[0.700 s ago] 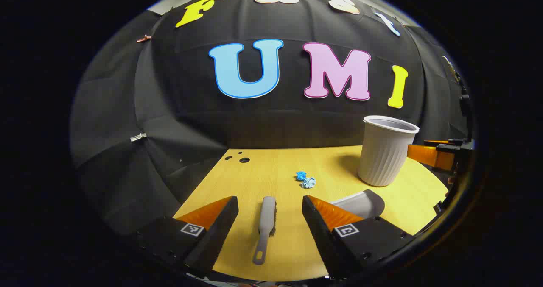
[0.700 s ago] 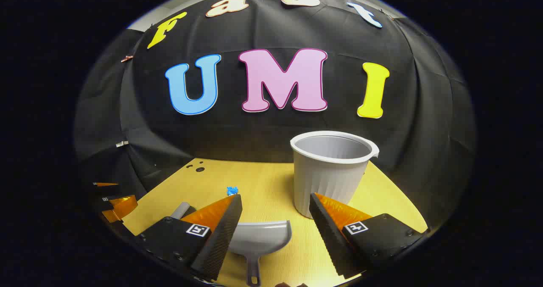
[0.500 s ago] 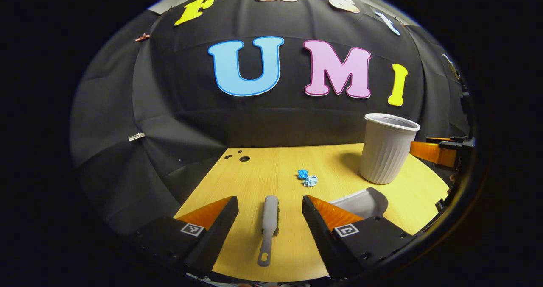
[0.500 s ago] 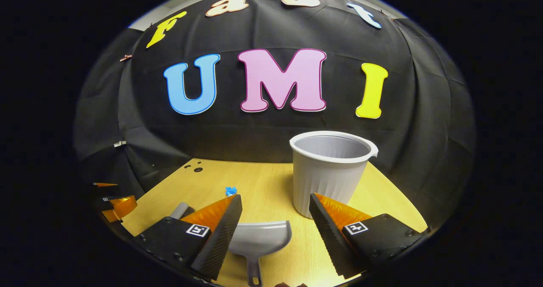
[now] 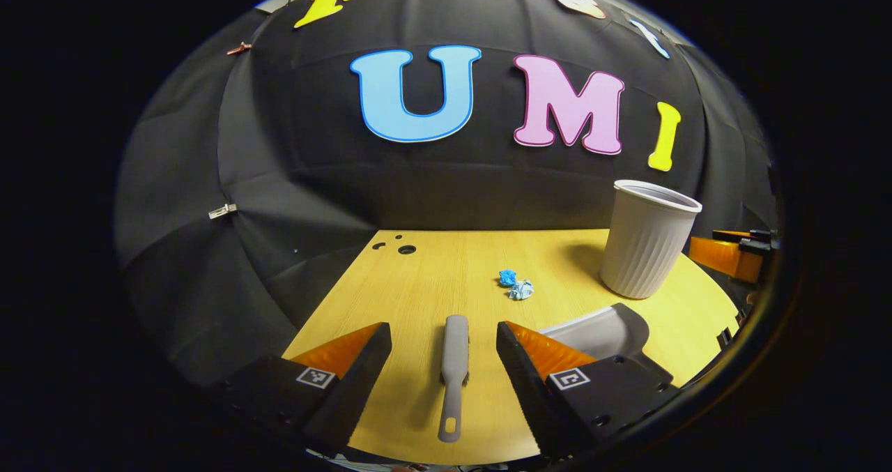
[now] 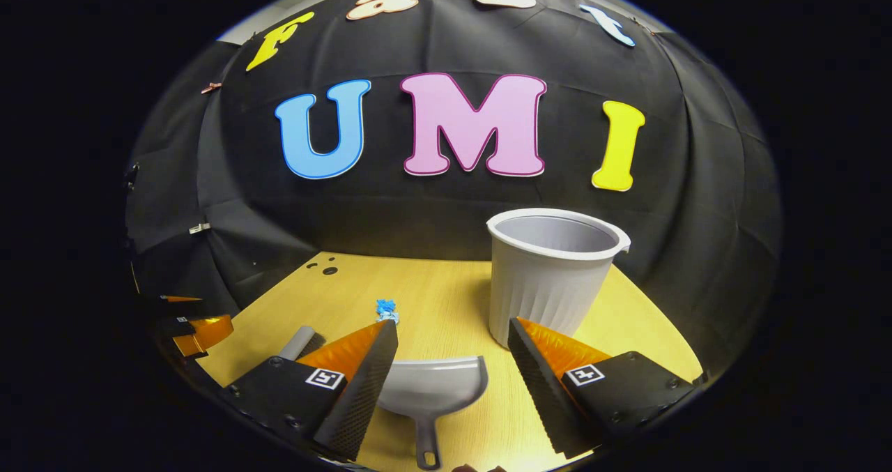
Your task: Pick up the small broom and dustpan from the desktop, sweep the trash into the dustpan with the broom, and then empty the trash into the garbage bin.
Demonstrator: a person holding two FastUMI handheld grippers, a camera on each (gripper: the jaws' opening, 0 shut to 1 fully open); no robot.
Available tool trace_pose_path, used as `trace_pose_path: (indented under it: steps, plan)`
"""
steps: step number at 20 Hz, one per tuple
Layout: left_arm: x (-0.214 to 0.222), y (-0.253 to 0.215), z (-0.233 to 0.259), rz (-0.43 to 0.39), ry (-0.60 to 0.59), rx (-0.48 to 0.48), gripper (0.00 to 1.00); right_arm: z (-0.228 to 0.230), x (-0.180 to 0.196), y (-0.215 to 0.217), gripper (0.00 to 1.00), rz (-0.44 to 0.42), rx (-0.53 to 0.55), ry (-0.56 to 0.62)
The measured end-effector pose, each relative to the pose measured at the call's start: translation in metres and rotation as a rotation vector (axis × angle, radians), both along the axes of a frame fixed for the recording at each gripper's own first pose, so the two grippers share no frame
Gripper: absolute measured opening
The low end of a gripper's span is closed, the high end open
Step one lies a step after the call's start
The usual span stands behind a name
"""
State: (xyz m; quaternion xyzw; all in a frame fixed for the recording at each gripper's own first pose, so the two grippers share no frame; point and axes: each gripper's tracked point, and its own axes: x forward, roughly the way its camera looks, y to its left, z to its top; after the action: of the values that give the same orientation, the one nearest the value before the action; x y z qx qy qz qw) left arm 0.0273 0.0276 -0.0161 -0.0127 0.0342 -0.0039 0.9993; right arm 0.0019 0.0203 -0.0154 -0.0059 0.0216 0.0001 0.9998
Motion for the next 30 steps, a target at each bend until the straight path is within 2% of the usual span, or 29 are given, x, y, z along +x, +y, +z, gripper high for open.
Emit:
trace_pose_path:
  steps: [8, 12, 13, 14, 17, 24, 30]
  plan:
    - [0.015, -0.009, -0.024, -0.072, 0.115, -0.006, 0.95, -0.014, 0.0, -0.002, 0.99, -0.019, 0.012, 0.051]
    - [0.028, -0.016, -0.051, -0.126, 0.254, -0.051, 0.96, -0.025, 0.0, -0.004, 0.99, -0.027, 0.026, 0.08]
    - [0.029, -0.016, -0.056, -0.129, 0.287, -0.055, 0.92, -0.028, 0.0, -0.004, 0.99, -0.027, 0.032, 0.091]
    - [0.031, -0.015, -0.068, -0.134, 0.328, -0.053, 0.96, -0.032, 0.001, -0.003, 0.99, -0.021, 0.041, 0.104]
    - [0.038, -0.012, -0.09, -0.147, 0.432, -0.055, 0.96, -0.043, 0.002, 0.0, 0.99, -0.006, 0.106, 0.139]
    - [0.061, -0.023, -0.136, -0.185, 0.679, -0.085, 0.96, -0.073, 0.002, -0.024, 0.99, -0.059, 0.178, 0.233]
    - [0.064, -0.03, -0.169, -0.189, 0.863, -0.022, 0.96, -0.098, -0.01, -0.043, 0.99, -0.108, 0.202, 0.326]
